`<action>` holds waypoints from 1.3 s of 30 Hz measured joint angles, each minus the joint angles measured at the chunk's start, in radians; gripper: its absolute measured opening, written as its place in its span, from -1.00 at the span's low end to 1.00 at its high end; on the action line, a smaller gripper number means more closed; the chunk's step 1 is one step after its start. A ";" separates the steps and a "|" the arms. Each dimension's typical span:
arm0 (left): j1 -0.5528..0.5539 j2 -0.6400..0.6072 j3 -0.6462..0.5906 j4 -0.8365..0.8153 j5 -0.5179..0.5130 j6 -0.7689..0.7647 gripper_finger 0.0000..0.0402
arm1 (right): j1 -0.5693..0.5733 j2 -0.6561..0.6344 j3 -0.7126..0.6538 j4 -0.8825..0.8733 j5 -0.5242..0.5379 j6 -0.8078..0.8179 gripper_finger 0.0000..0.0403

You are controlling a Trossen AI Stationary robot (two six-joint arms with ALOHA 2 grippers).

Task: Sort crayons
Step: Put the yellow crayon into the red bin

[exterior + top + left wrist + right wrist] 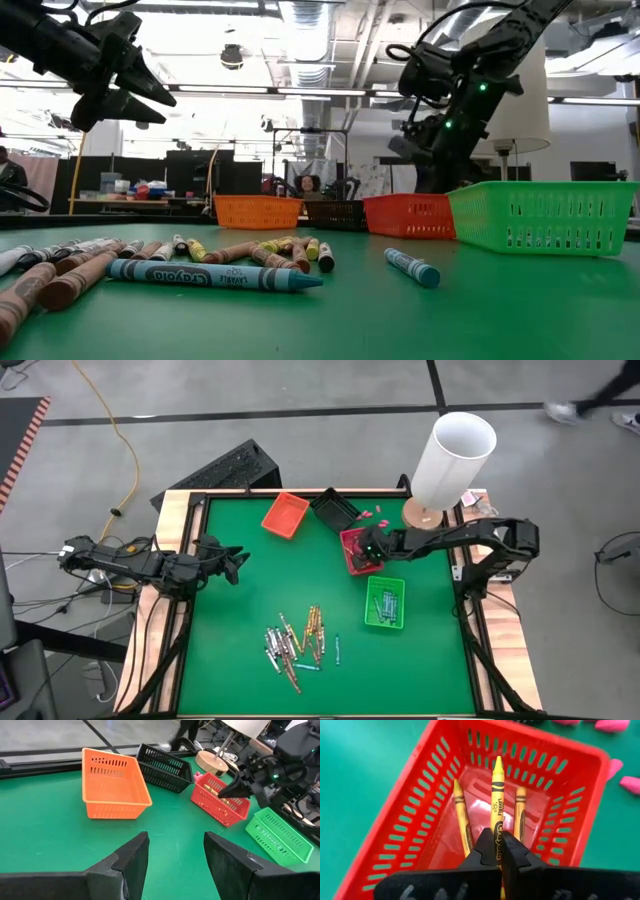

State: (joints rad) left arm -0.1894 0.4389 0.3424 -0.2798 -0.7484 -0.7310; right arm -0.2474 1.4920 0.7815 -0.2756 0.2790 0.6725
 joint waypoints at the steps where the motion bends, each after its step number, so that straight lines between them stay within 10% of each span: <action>1: 0.000 0.000 0.000 0.000 0.000 -0.001 -0.10 | 0.002 0.001 0.000 -0.007 -0.006 -0.001 -0.97; 26: 0.000 0.000 0.000 -0.002 0.000 -0.007 -0.10 | 0.014 -0.119 0.110 0.009 -0.219 -0.146 -0.62; 39: 0.000 0.000 0.000 -0.001 0.000 -0.007 -0.10 | 0.253 -0.090 0.182 0.381 -0.325 -0.689 -0.62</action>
State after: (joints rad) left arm -0.1896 0.4389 0.3424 -0.2810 -0.7483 -0.7380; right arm 0.0058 1.4017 0.9638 0.1058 -0.0460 -0.0166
